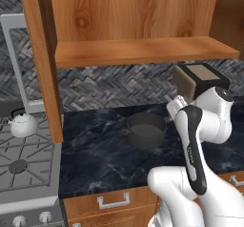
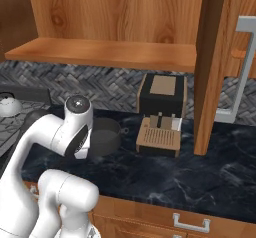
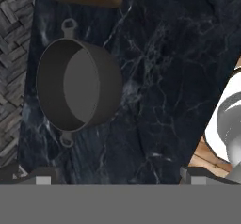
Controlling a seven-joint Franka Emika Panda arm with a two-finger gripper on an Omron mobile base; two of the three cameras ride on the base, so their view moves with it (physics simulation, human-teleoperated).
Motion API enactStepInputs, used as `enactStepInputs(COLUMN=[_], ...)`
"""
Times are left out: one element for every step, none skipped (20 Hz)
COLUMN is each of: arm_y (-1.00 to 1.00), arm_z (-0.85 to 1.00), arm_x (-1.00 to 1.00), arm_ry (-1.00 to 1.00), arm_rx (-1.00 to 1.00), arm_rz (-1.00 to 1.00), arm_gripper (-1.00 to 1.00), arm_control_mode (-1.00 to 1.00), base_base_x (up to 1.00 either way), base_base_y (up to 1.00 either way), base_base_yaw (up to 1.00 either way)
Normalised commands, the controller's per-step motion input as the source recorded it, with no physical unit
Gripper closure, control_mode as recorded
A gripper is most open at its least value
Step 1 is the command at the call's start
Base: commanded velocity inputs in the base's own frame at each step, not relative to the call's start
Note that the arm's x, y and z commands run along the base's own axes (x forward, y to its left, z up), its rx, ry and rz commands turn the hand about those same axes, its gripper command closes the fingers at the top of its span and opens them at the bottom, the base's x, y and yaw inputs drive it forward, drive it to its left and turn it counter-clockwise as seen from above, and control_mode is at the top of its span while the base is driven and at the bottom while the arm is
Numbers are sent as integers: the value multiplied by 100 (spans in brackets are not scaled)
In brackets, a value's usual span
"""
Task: Pick the kettle from the cabinet and place it on a stove burner. Then pick the pot from the counter and place it on another stove burner. Finally, turn both burners on.
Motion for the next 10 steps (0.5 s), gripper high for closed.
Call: enactStepInputs(arm_y=[0,0,0,0,0,0,0,0,0,0], arm_z=[-26,-25,-25,-21,-22,-21,-23,-21,-21,-21], arm_x=[29,32,29,33,33,34,29,35,33,33], arm_ry=[2,3,3,5,5,5,4,5,5,6], arm_rx=[-3,-2,-2,-2,-1,0,0,0,0,0], arm_rz=[3,3,4,4,4,4,4,3,3,3], arm_gripper=[-100,-100,-100,-100,-100,-100,-100,-100,-100,-100], arm_control_mode=[-100,-100,-100,-100,-100,-100,-100,-100,-100,-100], base_base_x=[0,0,0,0,0,0,0,0,0,0], base_base_y=[0,0,0,0,0,0,0,0,0,0], base_base_yaw=[0,0,0,0,0,0,0,0,0,0])
